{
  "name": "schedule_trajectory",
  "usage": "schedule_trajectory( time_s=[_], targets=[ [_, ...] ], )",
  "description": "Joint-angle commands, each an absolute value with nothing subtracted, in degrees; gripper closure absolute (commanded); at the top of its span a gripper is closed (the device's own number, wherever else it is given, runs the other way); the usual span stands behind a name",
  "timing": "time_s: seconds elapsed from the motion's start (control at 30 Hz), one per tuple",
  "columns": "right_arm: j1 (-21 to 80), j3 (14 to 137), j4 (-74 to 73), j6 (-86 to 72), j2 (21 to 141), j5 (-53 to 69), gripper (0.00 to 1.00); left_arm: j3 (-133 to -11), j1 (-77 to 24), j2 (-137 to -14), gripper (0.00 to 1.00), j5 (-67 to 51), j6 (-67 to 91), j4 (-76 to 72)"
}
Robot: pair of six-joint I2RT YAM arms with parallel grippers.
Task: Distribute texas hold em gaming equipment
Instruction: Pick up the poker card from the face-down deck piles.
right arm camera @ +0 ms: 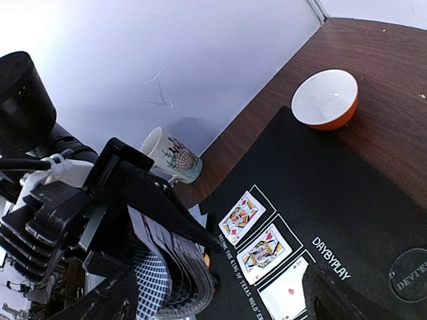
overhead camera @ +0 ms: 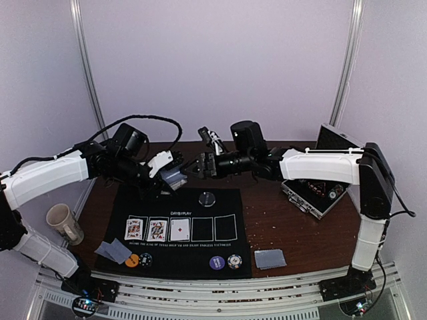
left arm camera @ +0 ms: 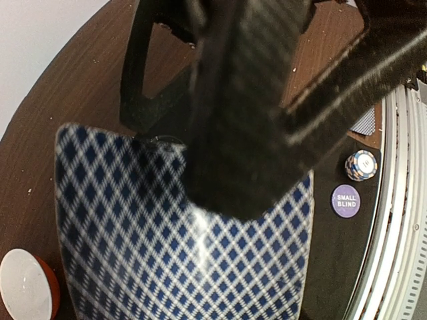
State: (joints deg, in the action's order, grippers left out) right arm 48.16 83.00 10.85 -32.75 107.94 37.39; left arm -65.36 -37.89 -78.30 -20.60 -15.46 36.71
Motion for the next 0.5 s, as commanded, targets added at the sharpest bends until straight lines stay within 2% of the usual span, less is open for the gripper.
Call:
schedule_trajectory(
  time_s=[0.0,0.2,0.37,0.47],
  targets=[
    [49.21,86.59,12.45,-34.48,110.32,39.16,0.13,-66.62,-38.07,-76.83,0.61,-21.18,-16.51,35.69],
    [49.75,90.04,6.27,-32.6,113.27,36.29,0.17,-66.7,-38.16,-76.98,0.65,-19.33,-16.52,35.63],
    [49.55,89.45,2.19,-29.55,111.48,32.39,0.27,-66.49,-38.16,-76.84,0.67,-17.4,-16.44,35.49],
    [49.4,89.24,0.44,-28.59,110.55,31.54,0.37,-66.36,-38.15,-76.81,0.67,-17.31,-16.43,35.17]
  ],
)
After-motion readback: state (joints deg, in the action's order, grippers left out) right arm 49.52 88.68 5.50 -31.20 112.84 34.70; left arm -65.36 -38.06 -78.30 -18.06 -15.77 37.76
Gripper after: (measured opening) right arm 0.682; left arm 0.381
